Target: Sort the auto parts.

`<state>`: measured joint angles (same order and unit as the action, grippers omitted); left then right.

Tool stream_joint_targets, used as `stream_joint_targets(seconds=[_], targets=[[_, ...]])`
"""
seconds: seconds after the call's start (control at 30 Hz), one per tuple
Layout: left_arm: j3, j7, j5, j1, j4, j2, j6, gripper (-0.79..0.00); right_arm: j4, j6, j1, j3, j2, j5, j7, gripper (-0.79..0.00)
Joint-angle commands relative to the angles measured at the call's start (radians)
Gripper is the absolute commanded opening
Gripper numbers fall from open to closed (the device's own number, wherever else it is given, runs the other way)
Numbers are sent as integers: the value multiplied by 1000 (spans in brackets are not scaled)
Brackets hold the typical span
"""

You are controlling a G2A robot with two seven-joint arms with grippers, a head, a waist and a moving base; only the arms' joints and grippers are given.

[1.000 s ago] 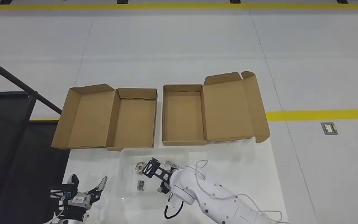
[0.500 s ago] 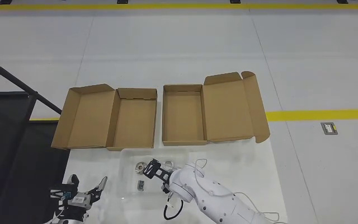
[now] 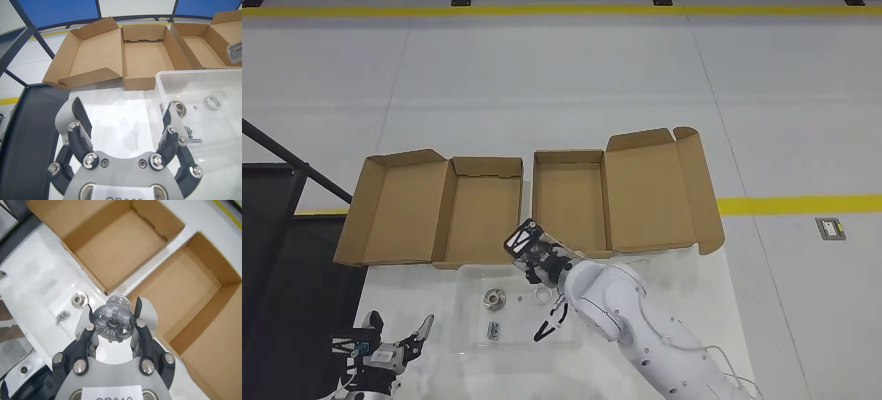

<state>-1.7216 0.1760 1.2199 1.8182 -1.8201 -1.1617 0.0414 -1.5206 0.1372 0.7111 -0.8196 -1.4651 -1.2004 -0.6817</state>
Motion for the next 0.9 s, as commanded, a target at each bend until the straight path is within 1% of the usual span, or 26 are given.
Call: stream_joint_targets(seconds=[0.0, 0.4, 0.43, 0.47, 0.5, 0.57, 0.6, 0.7, 0.77, 0.8, 0.87], targets=[[0, 0, 0, 0, 0, 0, 0, 0, 2, -19, -1, 17, -1, -5, -58, -785], [0, 0, 0, 0, 0, 0, 0, 0, 2, -19, -1, 17, -1, -5, -58, -785], [0, 0, 0, 0, 0, 0, 0, 0, 15, -50, 11, -2, -2, 22, -30, -785], [0, 0, 0, 0, 0, 0, 0, 0, 30, -53, 13, -15, -4, 64, -2, -785], [0, 0, 0, 0, 0, 0, 0, 0, 61, -35, 2, -32, -7, 106, 27, -785], [0, 0, 0, 0, 0, 0, 0, 0, 152, -44, -40, -68, -17, 200, 73, -785], [0, 0, 0, 0, 0, 0, 0, 0, 197, -34, -71, -68, -24, 227, 85, -785], [0, 0, 0, 0, 0, 0, 0, 0, 345, -91, -173, -70, -53, 320, 135, -785], [0, 0, 0, 0, 0, 0, 0, 0, 454, -168, -249, -61, -79, 376, 163, -785], [0, 0, 0, 0, 0, 0, 0, 0, 509, -170, -284, -54, -93, 412, 181, -785], [0, 0, 0, 0, 0, 0, 0, 0, 637, -258, -360, -35, -122, 438, 214, -785]])
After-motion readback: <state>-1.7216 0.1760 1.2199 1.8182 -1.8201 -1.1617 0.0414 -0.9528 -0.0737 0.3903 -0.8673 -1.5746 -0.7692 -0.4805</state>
